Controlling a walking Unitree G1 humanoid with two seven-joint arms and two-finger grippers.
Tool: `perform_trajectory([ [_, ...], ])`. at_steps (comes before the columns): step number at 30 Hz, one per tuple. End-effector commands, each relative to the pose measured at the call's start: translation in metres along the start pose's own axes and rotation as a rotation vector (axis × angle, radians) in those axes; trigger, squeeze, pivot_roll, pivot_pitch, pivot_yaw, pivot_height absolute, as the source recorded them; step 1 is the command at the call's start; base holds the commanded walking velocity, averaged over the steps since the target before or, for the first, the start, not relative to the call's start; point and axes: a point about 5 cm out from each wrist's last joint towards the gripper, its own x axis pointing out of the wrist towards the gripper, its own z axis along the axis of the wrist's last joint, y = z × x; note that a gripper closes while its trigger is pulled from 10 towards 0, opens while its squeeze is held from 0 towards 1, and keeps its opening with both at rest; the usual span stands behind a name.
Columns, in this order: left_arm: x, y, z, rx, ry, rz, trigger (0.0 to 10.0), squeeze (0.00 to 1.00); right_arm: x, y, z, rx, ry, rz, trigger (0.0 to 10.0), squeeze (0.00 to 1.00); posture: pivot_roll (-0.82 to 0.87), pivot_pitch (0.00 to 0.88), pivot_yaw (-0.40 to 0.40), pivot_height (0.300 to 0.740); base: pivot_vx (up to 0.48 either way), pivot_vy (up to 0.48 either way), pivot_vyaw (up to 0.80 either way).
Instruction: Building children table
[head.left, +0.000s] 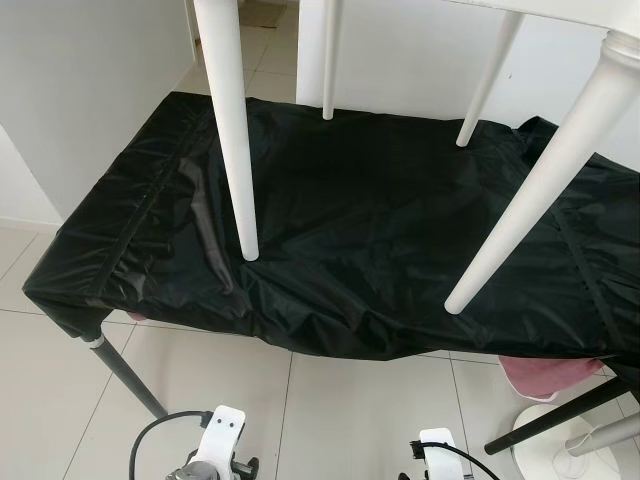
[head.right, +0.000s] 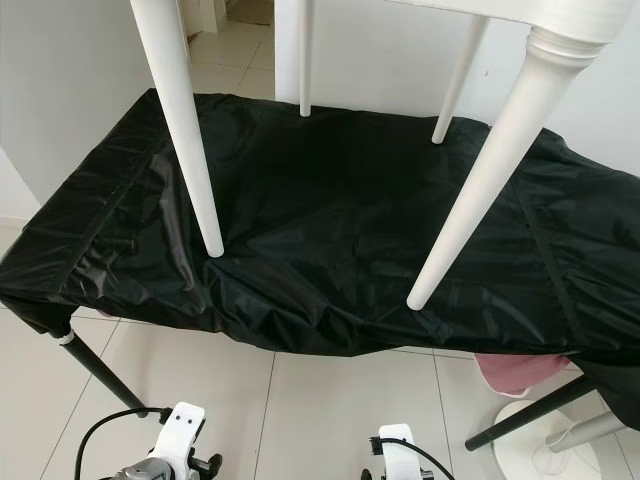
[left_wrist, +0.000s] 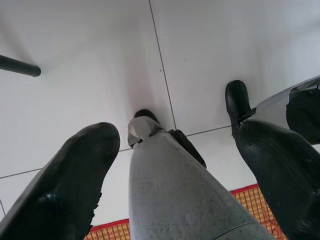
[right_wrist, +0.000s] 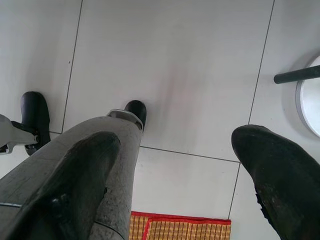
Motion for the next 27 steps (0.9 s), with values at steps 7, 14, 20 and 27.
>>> perform_trajectory([
  [7, 0.0005, 0.0002, -0.0024, 0.019, 0.027, 0.036, 10.0, 0.0, -0.0016, 0.002, -0.0092, -0.008, 0.043, 0.002, 10.0, 0.0, -0.01, 0.0, -0.028, 0.74, 0.0, 0.0, 0.0],
  [14, 0.0007, -0.0006, -0.0018, 0.019, 0.025, 0.031, 10.0, 0.0, -0.0017, 0.0019, -0.0094, -0.016, 0.044, 0.003, 10.0, 0.0, -0.01, 0.0, -0.032, 0.74, 0.0, 0.0, 0.0],
  [20, 0.0008, -0.0019, -0.0029, 0.028, 0.03, 0.027, 10.0, 0.0, -0.0021, 0.002, -0.0105, -0.029, 0.045, 0.004, 10.0, 0.0, -0.01, 0.0, -0.033, 0.74, 0.0, 0.0, 0.0],
  [27, 0.0007, -0.0026, -0.0041, 0.027, 0.032, 0.025, 10.0, 0.0, -0.0021, 0.0021, -0.0103, -0.041, 0.043, 0.006, 10.0, 0.0, 0.0, 0.0, -0.037, 0.74, 0.0, 0.0, 0.0],
])
